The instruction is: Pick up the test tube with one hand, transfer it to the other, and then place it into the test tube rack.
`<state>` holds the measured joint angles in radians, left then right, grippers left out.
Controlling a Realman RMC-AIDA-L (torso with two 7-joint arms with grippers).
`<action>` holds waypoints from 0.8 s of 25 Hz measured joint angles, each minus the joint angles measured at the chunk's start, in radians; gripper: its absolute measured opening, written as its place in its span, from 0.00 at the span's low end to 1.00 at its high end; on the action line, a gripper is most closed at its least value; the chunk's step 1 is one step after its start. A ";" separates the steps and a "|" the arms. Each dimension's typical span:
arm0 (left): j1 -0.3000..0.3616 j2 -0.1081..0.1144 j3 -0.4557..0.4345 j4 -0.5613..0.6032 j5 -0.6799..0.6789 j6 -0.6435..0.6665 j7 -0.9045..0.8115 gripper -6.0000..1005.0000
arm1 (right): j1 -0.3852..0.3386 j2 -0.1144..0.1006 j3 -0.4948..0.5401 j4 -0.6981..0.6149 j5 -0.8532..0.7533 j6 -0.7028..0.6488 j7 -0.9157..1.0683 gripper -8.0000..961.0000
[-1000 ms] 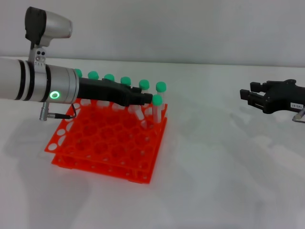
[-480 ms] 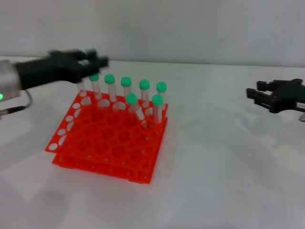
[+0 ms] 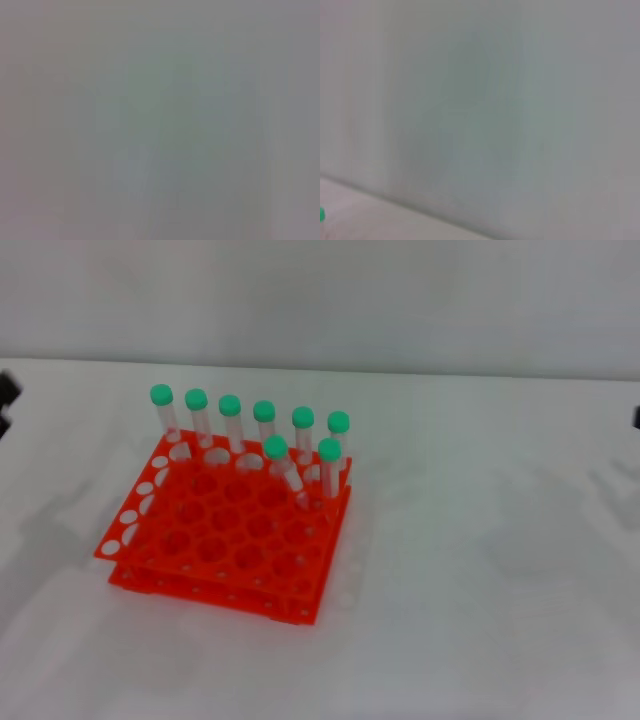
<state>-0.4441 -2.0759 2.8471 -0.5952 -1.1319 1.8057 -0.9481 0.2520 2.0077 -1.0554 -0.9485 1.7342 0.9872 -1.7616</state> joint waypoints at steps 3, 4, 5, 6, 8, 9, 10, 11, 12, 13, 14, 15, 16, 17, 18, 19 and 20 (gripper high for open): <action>0.058 -0.001 0.000 0.063 -0.005 -0.007 0.077 0.47 | -0.014 -0.001 0.120 0.179 0.178 0.160 -0.240 0.46; 0.071 -0.001 -0.001 0.080 -0.008 -0.010 0.093 0.47 | -0.012 -0.003 0.182 0.272 0.237 0.241 -0.339 0.46; 0.088 -0.001 -0.001 0.102 -0.015 -0.015 0.114 0.47 | -0.011 -0.003 0.231 0.343 0.271 0.294 -0.413 0.46; 0.106 -0.001 -0.002 0.126 -0.023 -0.022 0.137 0.47 | -0.008 -0.004 0.301 0.430 0.292 0.351 -0.487 0.46; 0.130 -0.002 -0.003 0.161 -0.039 -0.037 0.173 0.47 | -0.007 -0.004 0.405 0.535 0.303 0.410 -0.591 0.46; 0.140 -0.002 -0.003 0.180 -0.048 -0.044 0.191 0.47 | -0.007 -0.003 0.454 0.580 0.304 0.425 -0.634 0.46; 0.147 -0.002 -0.003 0.191 -0.054 -0.048 0.203 0.47 | -0.009 -0.003 0.498 0.621 0.304 0.433 -0.670 0.46; 0.153 -0.002 -0.003 0.205 -0.064 -0.052 0.214 0.47 | -0.013 -0.003 0.523 0.647 0.303 0.434 -0.695 0.46; 0.158 -0.002 -0.003 0.220 -0.080 -0.058 0.222 0.47 | -0.018 -0.003 0.543 0.670 0.303 0.434 -0.720 0.46; 0.161 -0.002 -0.003 0.234 -0.096 -0.063 0.230 0.47 | -0.023 -0.003 0.557 0.689 0.304 0.434 -0.743 0.46; 0.164 -0.002 -0.003 0.250 -0.118 -0.072 0.243 0.47 | -0.029 -0.003 0.572 0.715 0.304 0.442 -0.779 0.46; 0.164 -0.002 -0.003 0.258 -0.127 -0.077 0.251 0.48 | -0.030 -0.003 0.579 0.727 0.304 0.448 -0.795 0.46; 0.164 -0.002 -0.003 0.269 -0.140 -0.086 0.262 0.48 | -0.033 -0.003 0.593 0.751 0.304 0.463 -0.827 0.50; 0.162 -0.002 -0.003 0.272 -0.148 -0.095 0.266 0.49 | -0.033 -0.004 0.607 0.778 0.305 0.480 -0.865 0.54; 0.160 -0.003 -0.003 0.277 -0.157 -0.105 0.268 0.49 | -0.033 -0.003 0.620 0.801 0.305 0.492 -0.895 0.57; 0.159 -0.003 -0.003 0.285 -0.169 -0.116 0.267 0.49 | -0.033 -0.003 0.625 0.814 0.305 0.499 -0.908 0.61; 0.160 -0.003 -0.003 0.294 -0.177 -0.118 0.268 0.49 | -0.033 -0.003 0.631 0.830 0.305 0.508 -0.921 0.65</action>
<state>-0.2838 -2.0785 2.8440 -0.3016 -1.3088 1.6874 -0.6799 0.2195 2.0048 -0.4242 -0.1188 2.0392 1.4950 -2.6821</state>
